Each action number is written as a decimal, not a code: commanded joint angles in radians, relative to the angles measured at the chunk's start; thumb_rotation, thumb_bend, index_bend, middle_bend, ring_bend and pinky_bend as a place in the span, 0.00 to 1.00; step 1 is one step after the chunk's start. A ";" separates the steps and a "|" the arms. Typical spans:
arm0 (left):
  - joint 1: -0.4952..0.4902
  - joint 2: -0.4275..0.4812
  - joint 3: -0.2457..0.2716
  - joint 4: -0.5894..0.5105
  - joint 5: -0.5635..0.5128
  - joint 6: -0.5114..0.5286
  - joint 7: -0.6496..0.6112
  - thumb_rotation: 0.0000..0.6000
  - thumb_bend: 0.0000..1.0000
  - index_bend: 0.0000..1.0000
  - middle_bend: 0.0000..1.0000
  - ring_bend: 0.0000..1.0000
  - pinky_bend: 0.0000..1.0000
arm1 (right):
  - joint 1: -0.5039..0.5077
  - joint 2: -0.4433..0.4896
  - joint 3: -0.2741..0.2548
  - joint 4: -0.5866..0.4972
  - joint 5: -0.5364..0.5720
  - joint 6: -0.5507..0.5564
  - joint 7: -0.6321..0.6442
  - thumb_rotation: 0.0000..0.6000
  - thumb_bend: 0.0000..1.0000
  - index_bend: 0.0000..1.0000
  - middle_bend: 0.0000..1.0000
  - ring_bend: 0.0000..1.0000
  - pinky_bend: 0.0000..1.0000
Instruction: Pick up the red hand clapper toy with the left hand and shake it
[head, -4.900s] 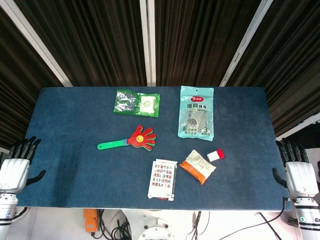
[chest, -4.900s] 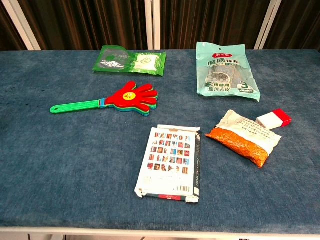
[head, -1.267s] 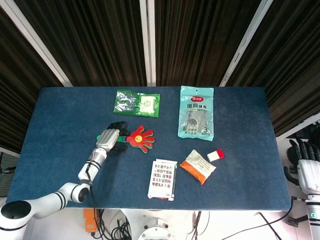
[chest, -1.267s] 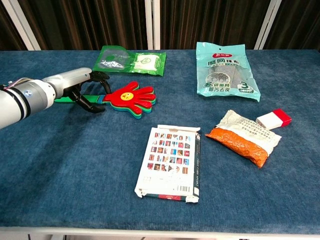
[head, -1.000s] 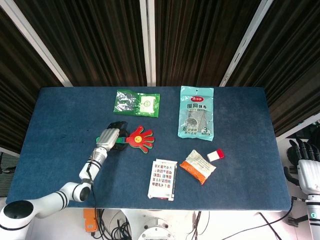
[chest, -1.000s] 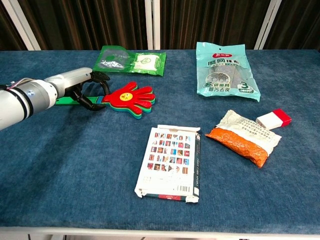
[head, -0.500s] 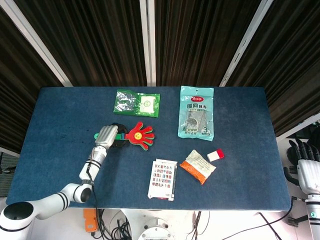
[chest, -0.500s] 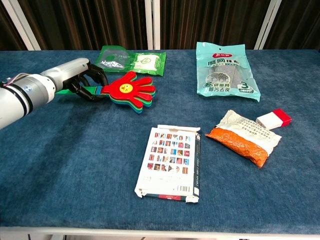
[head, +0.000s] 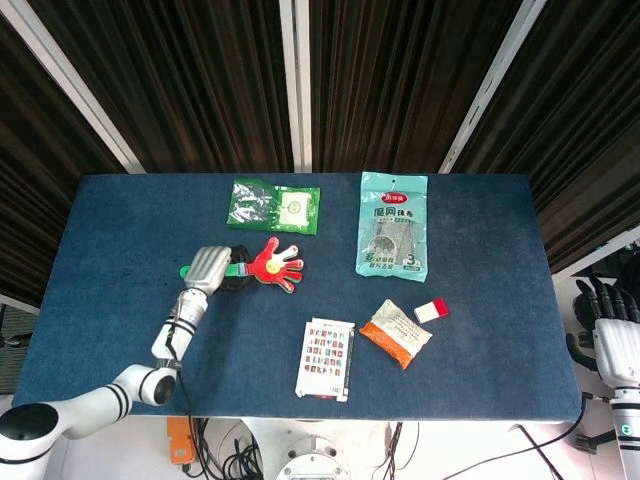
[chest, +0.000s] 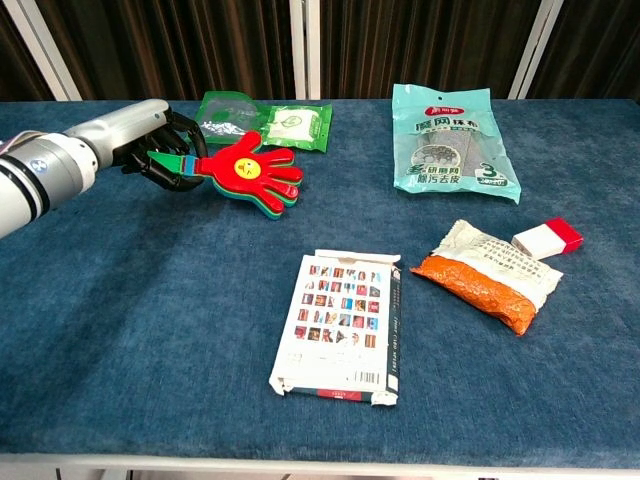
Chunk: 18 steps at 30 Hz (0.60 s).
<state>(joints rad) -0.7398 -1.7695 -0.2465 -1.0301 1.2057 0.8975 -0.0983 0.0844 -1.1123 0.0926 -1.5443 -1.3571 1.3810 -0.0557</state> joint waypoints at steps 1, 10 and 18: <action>0.002 0.003 0.005 0.000 0.002 0.001 0.006 1.00 0.39 0.56 0.89 0.92 0.98 | 0.000 0.002 0.000 -0.002 0.001 -0.002 -0.001 1.00 0.31 0.00 0.00 0.00 0.00; 0.008 0.011 0.024 0.020 0.043 0.025 -0.020 1.00 0.28 0.34 0.99 1.00 1.00 | 0.000 0.006 -0.001 -0.010 0.003 -0.001 -0.010 1.00 0.31 0.00 0.00 0.00 0.00; 0.012 0.014 0.029 0.036 0.074 0.049 -0.069 1.00 0.27 0.19 1.00 1.00 1.00 | 0.001 0.007 0.000 -0.016 0.005 0.000 -0.020 1.00 0.31 0.00 0.00 0.00 0.00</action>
<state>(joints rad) -0.7289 -1.7555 -0.2174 -0.9961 1.2764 0.9430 -0.1610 0.0858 -1.1053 0.0923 -1.5607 -1.3519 1.3805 -0.0754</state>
